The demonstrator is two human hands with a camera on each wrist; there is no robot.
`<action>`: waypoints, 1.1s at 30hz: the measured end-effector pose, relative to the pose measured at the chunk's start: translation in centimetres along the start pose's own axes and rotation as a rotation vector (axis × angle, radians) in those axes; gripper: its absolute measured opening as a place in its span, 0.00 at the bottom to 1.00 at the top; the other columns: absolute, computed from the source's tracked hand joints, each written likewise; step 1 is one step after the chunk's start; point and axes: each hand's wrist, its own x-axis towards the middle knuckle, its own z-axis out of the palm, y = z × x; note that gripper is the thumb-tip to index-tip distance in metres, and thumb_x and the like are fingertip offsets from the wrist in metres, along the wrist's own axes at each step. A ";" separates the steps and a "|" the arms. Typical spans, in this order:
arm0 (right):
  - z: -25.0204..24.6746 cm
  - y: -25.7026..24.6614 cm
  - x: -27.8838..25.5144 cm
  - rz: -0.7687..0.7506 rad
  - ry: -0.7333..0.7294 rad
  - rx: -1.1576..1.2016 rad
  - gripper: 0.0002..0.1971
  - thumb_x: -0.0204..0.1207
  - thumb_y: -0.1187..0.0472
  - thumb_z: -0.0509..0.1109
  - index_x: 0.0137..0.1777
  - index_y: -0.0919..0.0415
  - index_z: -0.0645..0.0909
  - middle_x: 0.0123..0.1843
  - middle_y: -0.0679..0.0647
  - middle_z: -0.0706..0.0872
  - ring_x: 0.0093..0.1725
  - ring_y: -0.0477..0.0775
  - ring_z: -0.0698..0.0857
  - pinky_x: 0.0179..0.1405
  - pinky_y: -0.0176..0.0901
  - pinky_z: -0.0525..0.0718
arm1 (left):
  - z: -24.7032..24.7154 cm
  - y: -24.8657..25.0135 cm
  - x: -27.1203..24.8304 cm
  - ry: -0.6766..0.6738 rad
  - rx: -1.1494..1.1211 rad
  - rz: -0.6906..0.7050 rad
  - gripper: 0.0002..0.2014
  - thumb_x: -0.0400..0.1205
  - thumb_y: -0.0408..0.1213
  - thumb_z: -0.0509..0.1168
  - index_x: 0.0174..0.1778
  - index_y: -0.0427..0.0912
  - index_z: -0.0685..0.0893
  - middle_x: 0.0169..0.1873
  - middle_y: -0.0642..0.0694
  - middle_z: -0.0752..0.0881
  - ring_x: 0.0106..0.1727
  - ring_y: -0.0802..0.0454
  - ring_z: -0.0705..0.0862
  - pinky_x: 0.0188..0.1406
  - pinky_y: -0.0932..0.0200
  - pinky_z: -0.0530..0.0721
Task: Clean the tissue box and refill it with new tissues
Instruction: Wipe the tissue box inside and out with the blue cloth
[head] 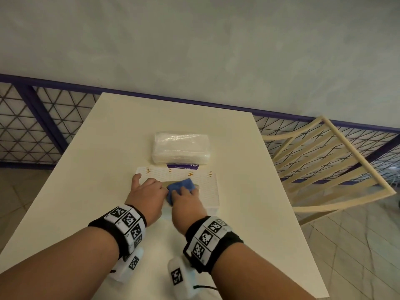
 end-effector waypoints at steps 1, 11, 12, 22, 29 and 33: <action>-0.4 0.6 -0.2 -0.022 -0.016 -0.002 0.22 0.79 0.66 0.58 0.74 0.66 0.69 0.70 0.63 0.74 0.71 0.65 0.71 0.75 0.56 0.61 | -0.1 0.0 0.0 -0.005 0.010 -0.002 0.19 0.74 0.39 0.63 0.62 0.56 0.79 0.56 0.57 0.78 0.69 0.55 0.69 0.69 0.39 0.39; -1.1 5.5 -1.0 0.116 -0.013 0.189 0.22 0.80 0.66 0.60 0.74 0.57 0.72 0.73 0.59 0.73 0.71 0.64 0.70 0.65 0.49 0.72 | 0.0 -0.1 0.4 -0.050 -0.043 -0.031 0.24 0.72 0.40 0.67 0.65 0.56 0.77 0.58 0.56 0.77 0.69 0.54 0.69 0.75 0.37 0.44; -0.9 4.3 -0.9 0.077 0.015 0.248 0.23 0.79 0.68 0.59 0.74 0.57 0.73 0.74 0.60 0.72 0.72 0.64 0.70 0.68 0.51 0.71 | -0.1 0.0 0.4 -0.051 -0.041 -0.031 0.23 0.72 0.39 0.67 0.64 0.55 0.78 0.58 0.56 0.77 0.69 0.54 0.70 0.75 0.37 0.44; -0.9 8.7 -1.6 -0.019 -0.013 0.301 0.24 0.76 0.72 0.62 0.69 0.51 0.81 0.74 0.54 0.78 0.72 0.58 0.73 0.69 0.36 0.66 | -0.3 -0.1 0.5 -0.052 -0.055 -0.054 0.26 0.70 0.41 0.70 0.66 0.58 0.77 0.58 0.56 0.78 0.69 0.55 0.70 0.75 0.39 0.44; -0.6 1.2 0.5 -0.166 0.055 0.247 0.24 0.78 0.69 0.62 0.71 0.50 0.78 0.71 0.56 0.78 0.70 0.62 0.71 0.71 0.47 0.71 | -0.5 0.1 0.4 -0.036 -0.045 -0.070 0.16 0.70 0.40 0.67 0.53 0.55 0.79 0.45 0.56 0.75 0.63 0.52 0.74 0.73 0.39 0.50; -0.6 3.6 -0.5 -0.157 0.048 0.250 0.26 0.77 0.73 0.62 0.72 0.50 0.77 0.72 0.55 0.76 0.70 0.62 0.69 0.73 0.47 0.70 | -0.8 0.1 0.4 -0.062 -0.004 -0.046 0.19 0.70 0.41 0.67 0.57 0.56 0.79 0.51 0.56 0.78 0.65 0.53 0.73 0.73 0.37 0.47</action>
